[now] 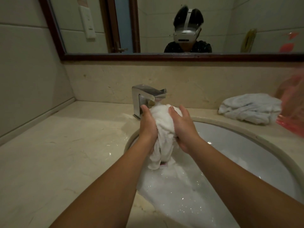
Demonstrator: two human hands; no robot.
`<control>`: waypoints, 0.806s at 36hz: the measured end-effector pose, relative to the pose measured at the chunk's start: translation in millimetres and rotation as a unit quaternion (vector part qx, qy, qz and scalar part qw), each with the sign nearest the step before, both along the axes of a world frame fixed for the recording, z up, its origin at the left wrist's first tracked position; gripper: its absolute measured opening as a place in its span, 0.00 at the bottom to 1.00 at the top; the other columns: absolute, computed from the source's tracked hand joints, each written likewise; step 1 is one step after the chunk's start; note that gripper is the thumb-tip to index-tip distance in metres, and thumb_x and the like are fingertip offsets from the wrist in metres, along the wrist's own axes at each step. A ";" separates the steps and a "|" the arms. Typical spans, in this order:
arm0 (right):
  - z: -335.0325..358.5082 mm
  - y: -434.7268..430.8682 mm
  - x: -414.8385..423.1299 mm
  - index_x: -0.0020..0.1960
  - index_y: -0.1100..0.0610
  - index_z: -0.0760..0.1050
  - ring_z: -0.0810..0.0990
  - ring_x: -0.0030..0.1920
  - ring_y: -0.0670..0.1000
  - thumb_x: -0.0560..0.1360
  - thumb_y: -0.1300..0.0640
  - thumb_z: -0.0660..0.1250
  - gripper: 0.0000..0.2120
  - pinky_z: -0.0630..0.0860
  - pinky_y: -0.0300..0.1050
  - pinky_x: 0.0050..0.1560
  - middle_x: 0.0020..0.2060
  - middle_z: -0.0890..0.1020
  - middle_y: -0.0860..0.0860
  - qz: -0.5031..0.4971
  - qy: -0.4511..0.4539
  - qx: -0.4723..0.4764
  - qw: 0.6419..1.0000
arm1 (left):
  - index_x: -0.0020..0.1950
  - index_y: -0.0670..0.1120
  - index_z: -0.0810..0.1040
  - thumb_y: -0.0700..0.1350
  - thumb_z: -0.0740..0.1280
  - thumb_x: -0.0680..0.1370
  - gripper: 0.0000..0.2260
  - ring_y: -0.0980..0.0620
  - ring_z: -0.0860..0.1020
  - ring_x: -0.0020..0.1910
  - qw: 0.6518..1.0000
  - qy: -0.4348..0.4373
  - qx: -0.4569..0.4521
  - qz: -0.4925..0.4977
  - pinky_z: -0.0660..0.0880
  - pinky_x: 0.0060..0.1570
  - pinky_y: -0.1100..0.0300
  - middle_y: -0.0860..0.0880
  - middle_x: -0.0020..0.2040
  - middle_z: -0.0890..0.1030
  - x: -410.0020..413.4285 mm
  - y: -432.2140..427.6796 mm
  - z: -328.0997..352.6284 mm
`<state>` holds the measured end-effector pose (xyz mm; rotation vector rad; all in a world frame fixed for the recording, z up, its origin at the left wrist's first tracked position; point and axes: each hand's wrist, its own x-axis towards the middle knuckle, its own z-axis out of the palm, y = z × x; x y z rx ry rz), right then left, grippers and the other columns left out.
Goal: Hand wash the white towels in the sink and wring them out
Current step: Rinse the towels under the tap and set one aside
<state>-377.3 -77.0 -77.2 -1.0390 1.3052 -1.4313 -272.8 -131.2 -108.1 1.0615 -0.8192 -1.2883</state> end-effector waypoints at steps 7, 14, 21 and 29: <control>-7.2 -0.5 -2.5 0.75 0.43 0.72 0.74 0.53 0.50 0.84 0.35 0.60 0.23 0.74 0.46 0.59 0.69 0.64 0.51 -0.053 0.127 0.027 0.990 | 0.75 0.44 0.75 0.63 0.51 0.87 0.29 0.43 0.80 0.66 0.994 -0.096 0.003 0.044 0.74 0.72 0.45 0.43 0.67 0.81 -4.1 29.0 31.0; -17.3 -3.3 4.2 0.79 0.36 0.64 0.76 0.73 0.56 0.69 0.21 0.48 0.42 0.74 0.66 0.72 0.75 0.75 0.45 -0.010 0.083 0.050 0.995 | 0.71 0.45 0.79 0.63 0.51 0.87 0.28 0.44 0.81 0.62 0.986 -0.156 -0.026 0.055 0.77 0.66 0.46 0.44 0.62 0.83 -2.3 25.0 31.4; -7.7 3.6 6.3 0.81 0.46 0.66 0.76 0.71 0.53 0.81 0.28 0.59 0.35 0.75 0.56 0.72 0.73 0.75 0.48 -0.016 0.068 0.031 0.997 | 0.56 0.43 0.82 0.63 0.51 0.87 0.29 0.50 0.82 0.43 0.985 -0.167 -0.013 0.035 0.74 0.37 0.61 0.49 0.43 0.83 3.2 31.9 37.5; -5.8 -3.2 6.3 0.75 0.48 0.73 0.78 0.60 0.50 0.86 0.41 0.62 0.21 0.77 0.52 0.69 0.61 0.78 0.46 -0.087 -0.031 0.023 0.995 | 0.70 0.51 0.82 0.89 0.48 0.62 0.56 0.47 0.82 0.64 0.987 -0.157 -0.032 -0.013 0.76 0.70 0.44 0.48 0.63 0.85 4.0 31.1 19.0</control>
